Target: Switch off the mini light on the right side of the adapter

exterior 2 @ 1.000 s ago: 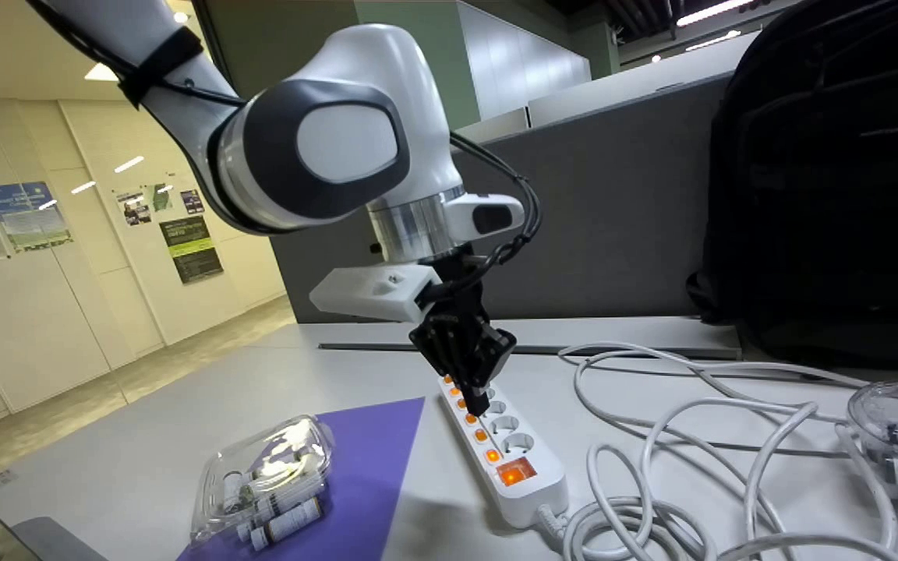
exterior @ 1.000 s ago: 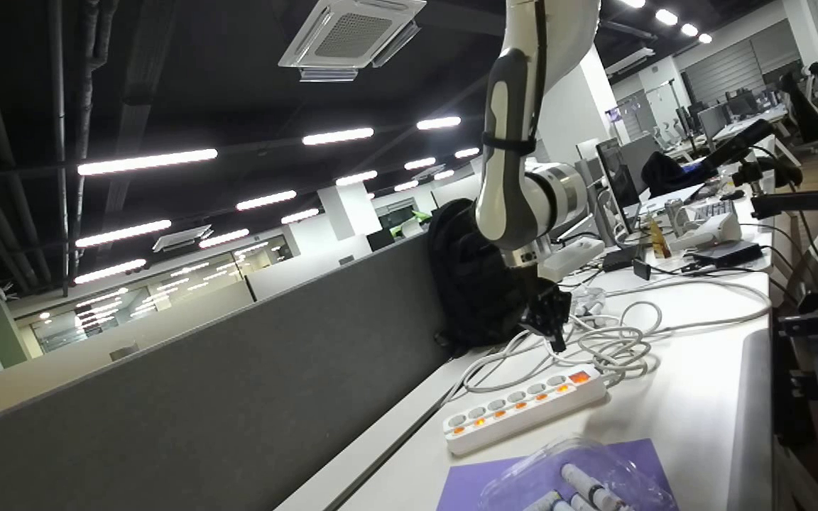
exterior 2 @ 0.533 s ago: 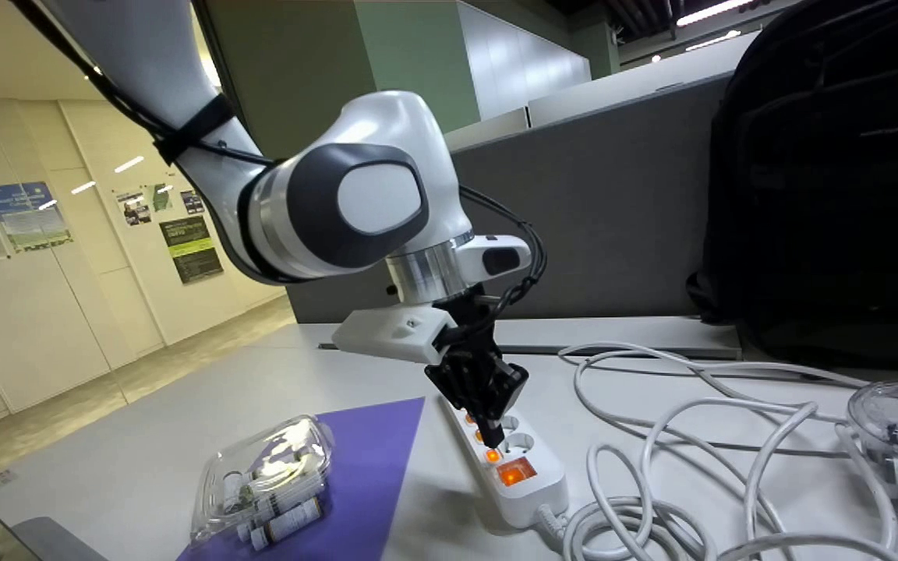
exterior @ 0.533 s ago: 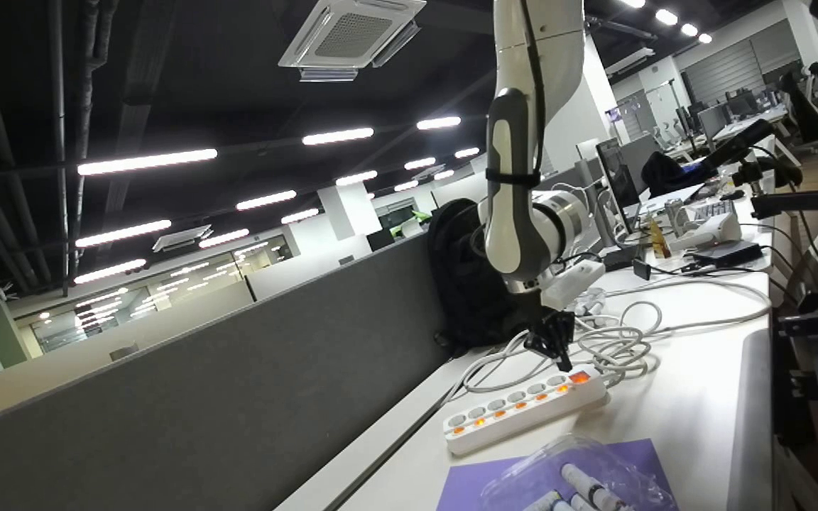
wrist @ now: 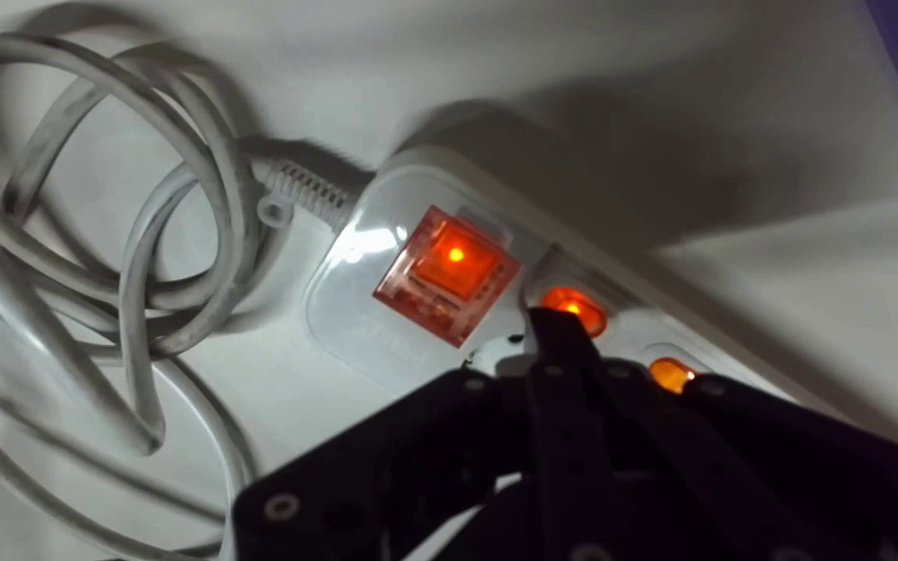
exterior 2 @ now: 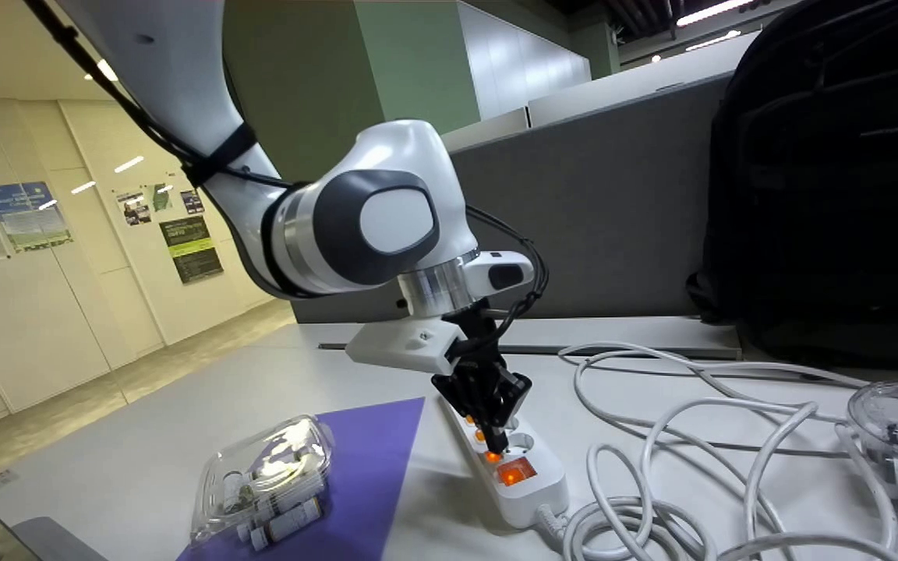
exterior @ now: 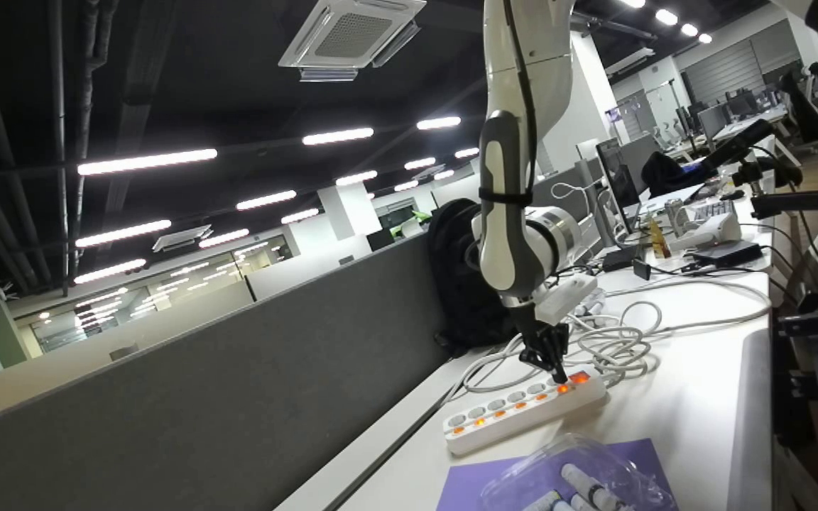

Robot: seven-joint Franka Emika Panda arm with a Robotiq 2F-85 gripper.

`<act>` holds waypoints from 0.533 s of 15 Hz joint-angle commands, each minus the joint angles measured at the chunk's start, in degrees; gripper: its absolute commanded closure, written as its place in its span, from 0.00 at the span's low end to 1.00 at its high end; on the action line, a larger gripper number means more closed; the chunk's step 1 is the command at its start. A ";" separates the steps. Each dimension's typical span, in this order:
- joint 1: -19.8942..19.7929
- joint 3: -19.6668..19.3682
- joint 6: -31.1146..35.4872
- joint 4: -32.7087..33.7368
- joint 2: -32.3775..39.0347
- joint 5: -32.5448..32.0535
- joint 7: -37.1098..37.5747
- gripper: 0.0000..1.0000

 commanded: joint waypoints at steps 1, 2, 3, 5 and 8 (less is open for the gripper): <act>0.17 0.18 -0.88 1.96 1.54 -0.39 1.85 1.00; 0.17 0.23 -0.97 2.05 1.81 -0.39 1.80 1.00; 0.14 0.28 -1.01 2.10 1.98 -0.36 1.75 1.00; 0.13 0.21 -1.17 1.94 1.90 -0.43 1.70 1.00; 0.27 -0.04 0.05 1.42 2.10 -0.51 2.04 1.00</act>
